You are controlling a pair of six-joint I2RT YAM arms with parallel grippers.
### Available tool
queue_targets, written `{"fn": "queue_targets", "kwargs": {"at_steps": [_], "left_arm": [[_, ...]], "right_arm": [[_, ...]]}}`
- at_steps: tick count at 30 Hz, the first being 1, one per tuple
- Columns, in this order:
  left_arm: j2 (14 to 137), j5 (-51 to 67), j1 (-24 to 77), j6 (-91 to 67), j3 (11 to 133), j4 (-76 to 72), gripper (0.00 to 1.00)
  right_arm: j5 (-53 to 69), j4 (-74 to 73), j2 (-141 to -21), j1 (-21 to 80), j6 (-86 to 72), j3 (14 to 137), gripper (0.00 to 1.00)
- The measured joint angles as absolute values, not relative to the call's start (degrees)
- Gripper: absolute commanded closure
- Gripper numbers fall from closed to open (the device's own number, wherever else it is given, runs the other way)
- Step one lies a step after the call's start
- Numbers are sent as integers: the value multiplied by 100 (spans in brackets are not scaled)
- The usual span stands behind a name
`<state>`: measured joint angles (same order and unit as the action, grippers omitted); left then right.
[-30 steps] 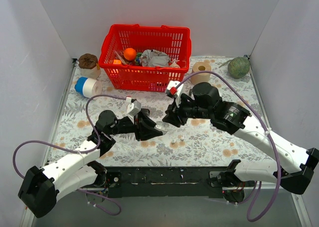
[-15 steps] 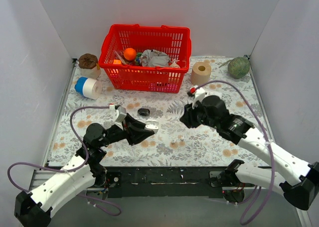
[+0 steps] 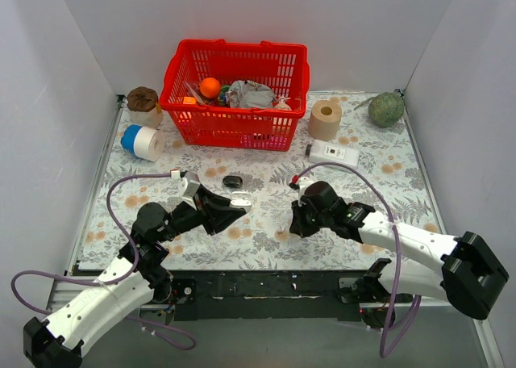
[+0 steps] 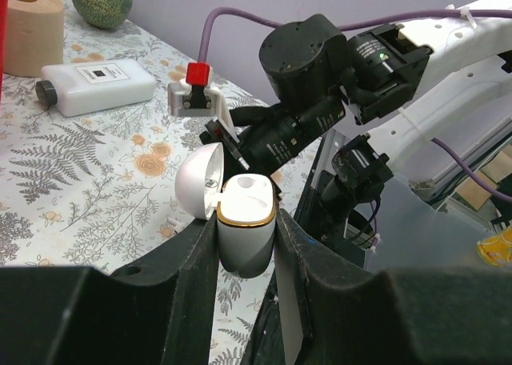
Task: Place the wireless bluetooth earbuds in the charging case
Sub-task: Pick up the earbud from the center of the board.
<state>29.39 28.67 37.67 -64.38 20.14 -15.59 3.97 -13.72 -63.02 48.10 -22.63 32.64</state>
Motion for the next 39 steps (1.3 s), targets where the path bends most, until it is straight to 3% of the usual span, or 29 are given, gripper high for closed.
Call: {"fn": "queue_targets", "kwargs": {"at_steps": [22, 39], "left_arm": [[2790, 2716, 3767, -6519, 2008, -1494, 100], [2805, 2589, 3767, -6473, 2008, -1358, 100]], "right_arm": [[685, -626, -8165, 5096, -2296, 3684, 99], [661, -576, -8967, 4707, -2222, 4447, 99]]}}
